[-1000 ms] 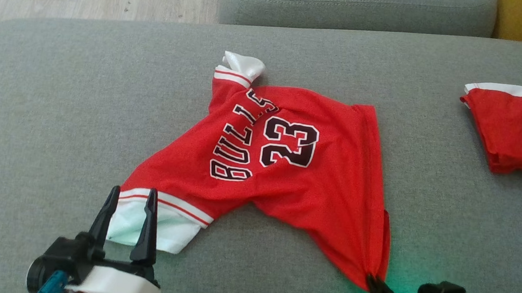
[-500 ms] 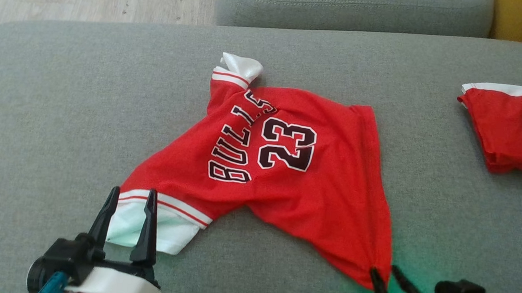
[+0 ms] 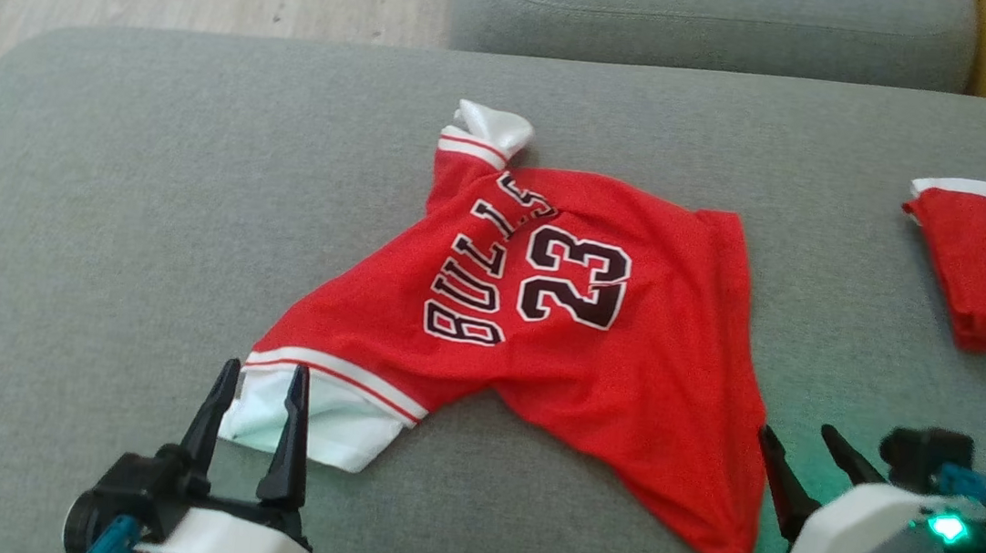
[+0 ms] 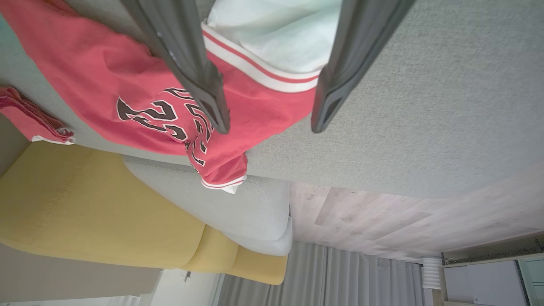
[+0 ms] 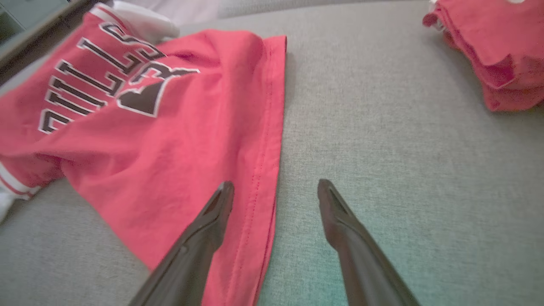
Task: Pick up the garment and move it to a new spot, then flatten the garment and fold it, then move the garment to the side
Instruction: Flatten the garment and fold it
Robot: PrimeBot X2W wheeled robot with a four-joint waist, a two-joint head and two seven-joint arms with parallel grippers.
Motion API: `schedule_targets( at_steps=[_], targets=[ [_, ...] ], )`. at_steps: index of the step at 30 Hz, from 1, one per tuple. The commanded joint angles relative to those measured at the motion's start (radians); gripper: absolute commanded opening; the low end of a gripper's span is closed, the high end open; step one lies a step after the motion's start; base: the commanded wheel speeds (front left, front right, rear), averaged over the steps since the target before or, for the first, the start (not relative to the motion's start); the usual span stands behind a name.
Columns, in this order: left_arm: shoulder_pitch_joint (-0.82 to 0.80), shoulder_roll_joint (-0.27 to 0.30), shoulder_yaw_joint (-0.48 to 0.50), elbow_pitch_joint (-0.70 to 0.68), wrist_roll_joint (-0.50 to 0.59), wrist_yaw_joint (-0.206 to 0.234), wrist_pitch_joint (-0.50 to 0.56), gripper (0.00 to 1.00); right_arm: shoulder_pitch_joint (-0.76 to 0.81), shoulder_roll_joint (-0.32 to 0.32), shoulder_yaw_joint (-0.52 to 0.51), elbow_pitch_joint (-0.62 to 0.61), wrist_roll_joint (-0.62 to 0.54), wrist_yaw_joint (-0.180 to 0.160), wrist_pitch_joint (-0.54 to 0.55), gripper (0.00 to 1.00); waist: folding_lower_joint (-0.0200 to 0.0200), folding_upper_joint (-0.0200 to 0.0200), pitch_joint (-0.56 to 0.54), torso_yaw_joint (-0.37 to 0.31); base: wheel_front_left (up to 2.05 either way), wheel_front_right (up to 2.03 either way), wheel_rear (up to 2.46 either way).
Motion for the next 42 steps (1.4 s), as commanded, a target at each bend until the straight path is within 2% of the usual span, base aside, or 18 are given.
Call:
schedule_targets(
  at_steps=[1, 15, 16, 17, 18, 24, 34, 40, 41, 42],
  targets=[
    [-0.053, 0.005, 0.028, -0.024, -0.004, -0.003, -0.012, 1.00, -0.077, -0.025, 0.033, 0.025, -0.007, 0.004, 0.017, 1.00, 0.0000, 0.0000, 0.009, 0.020, 0.00, 0.00, 0.00],
    [-0.066, -0.002, 0.017, 0.007, -0.012, -0.008, -0.024, 1.00, -0.254, -0.038, 0.146, 0.349, 0.016, 0.004, 0.071, 1.00, 0.0000, 0.0000, 0.012, 0.084, 0.00, 0.00, 0.00],
    [-0.067, -0.002, 0.017, 0.008, -0.012, -0.009, -0.025, 1.00, -0.264, -0.039, 0.158, 0.363, 0.020, 0.004, 0.071, 0.72, 0.0000, 0.0000, 0.014, 0.087, 0.00, 0.00, 0.00],
    [-0.068, -0.002, 0.016, 0.009, -0.012, -0.009, -0.025, 1.00, -0.274, -0.041, 0.171, 0.374, 0.023, 0.004, 0.070, 0.33, 0.0000, 0.0000, 0.016, 0.089, 0.00, 0.00, 0.00],
    [-0.069, -0.002, 0.016, 0.009, -0.013, -0.009, -0.026, 1.00, -0.285, -0.042, 0.184, 0.385, 0.027, 0.004, 0.070, 0.01, 0.0000, 0.0000, 0.019, 0.092, 0.00, 0.00, 0.00],
    [-0.081, -0.003, 0.014, 0.011, -0.014, -0.008, -0.029, 1.00, -0.377, -0.084, 0.217, 0.433, 0.025, 0.004, 0.038, 0.00, 0.0000, 0.0000, 0.035, 0.107, 0.00, 0.00, 0.00],
    [-0.096, -0.010, 0.008, 0.015, -0.016, -0.008, -0.038, 1.00, -0.579, -0.159, 0.092, 0.540, -0.087, 0.004, -0.125, 0.00, 0.0000, 0.0000, 0.060, 0.139, 0.00, 0.00, 0.00],
    [-0.110, -0.017, 0.001, 0.025, -0.016, -0.012, -0.042, 1.00, -0.661, -0.140, 0.016, 0.639, -0.156, 0.004, -0.203, 0.00, 0.0000, 0.0000, 0.078, 0.142, 0.00, 0.00, 0.00],
    [-0.113, -0.018, -0.002, 0.028, -0.016, -0.013, -0.043, 1.00, -0.668, -0.131, 0.008, 0.657, -0.163, 0.004, -0.211, 0.28, 0.0000, 0.0000, 0.080, 0.140, 0.00, 0.00, 0.00],
    [-0.115, -0.019, -0.004, 0.031, -0.016, -0.015, -0.043, 1.00, -0.673, -0.122, 0.003, 0.672, -0.171, 0.004, -0.220, 0.51, 0.0000, 0.0000, 0.080, 0.138, 0.00, 0.00, 0.00]
  ],
)
